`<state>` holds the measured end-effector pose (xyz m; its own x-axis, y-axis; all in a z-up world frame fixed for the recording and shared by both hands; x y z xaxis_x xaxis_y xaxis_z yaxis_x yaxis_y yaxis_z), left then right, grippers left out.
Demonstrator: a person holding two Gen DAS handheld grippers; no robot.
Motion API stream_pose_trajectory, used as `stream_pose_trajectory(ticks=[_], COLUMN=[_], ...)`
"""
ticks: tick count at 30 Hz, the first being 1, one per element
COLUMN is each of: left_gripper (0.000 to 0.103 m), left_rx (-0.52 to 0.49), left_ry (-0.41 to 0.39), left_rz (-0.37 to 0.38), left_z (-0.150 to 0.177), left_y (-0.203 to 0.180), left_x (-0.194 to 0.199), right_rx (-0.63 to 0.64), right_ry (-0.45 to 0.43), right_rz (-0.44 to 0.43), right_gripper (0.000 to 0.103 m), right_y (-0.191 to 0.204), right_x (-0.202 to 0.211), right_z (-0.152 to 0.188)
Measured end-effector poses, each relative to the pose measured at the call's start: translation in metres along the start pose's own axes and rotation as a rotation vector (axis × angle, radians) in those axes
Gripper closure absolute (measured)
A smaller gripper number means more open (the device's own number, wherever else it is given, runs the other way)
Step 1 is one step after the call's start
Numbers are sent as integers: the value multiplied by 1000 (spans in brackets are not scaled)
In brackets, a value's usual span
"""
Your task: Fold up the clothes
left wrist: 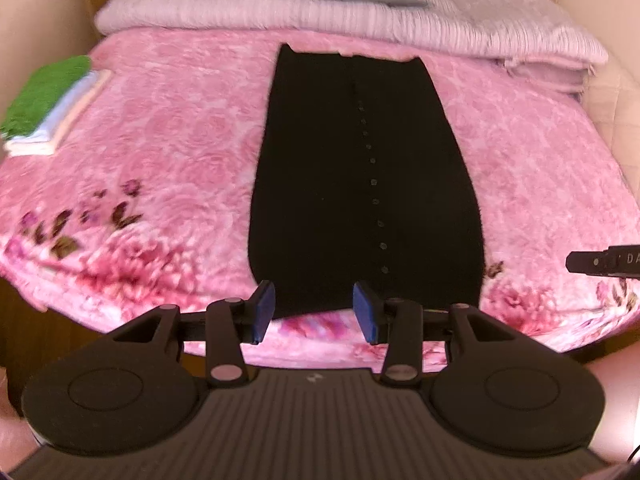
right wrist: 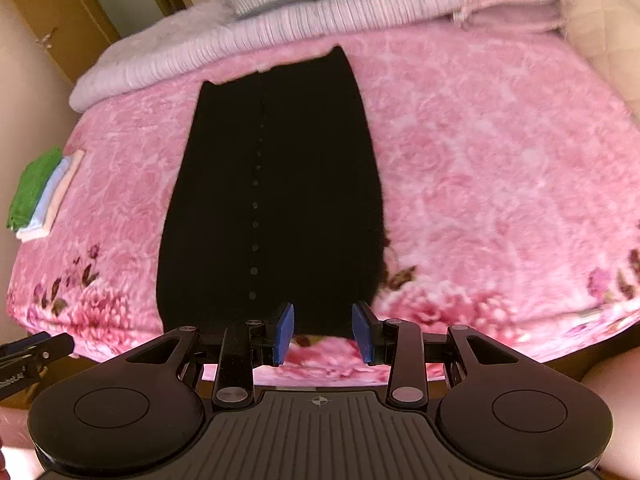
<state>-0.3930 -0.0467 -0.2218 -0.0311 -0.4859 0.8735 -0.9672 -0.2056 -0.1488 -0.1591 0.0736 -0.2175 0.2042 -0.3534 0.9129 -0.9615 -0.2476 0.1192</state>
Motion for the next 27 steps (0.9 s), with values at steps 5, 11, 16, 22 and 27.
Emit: stream_pose_trajectory(ticks=[5,11,16,22,27], left_gripper=[65,65,65,65,72], left_rx=[-62,-120,-152,-128,-127], left_ry=[76,125,150,115,57], left_rz=[59,130,157,181,224], left_z=[-48,-98,-124,-162,-204], left_y=[23,42,52,66,80], left_x=[-59,-115,-167,-231,-293], right_rx=[-35,-66,-43,-54,-34], right_ry=[61,77,90,110,76], right_rz=[38,37,10,-11,-47], right_gripper=[66,67,66,66,67], right_y=[18,49,70,76,79], right_x=[-50,-96,-141,-210,-272], right_z=[-39,-76,-86,-111,-154])
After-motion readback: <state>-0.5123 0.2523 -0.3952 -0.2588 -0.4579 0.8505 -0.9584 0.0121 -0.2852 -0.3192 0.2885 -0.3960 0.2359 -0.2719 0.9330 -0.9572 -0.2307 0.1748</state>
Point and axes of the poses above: each gripper's, at about its wrist camera, not at the fingertips, and x roughly against the way its jaws point, y to its left, z to its underside, the point moved 6 cm from there along -x, roughly the way its jaws point, and after that the axes turned 7 degrees about z, right-handed, at the moved point
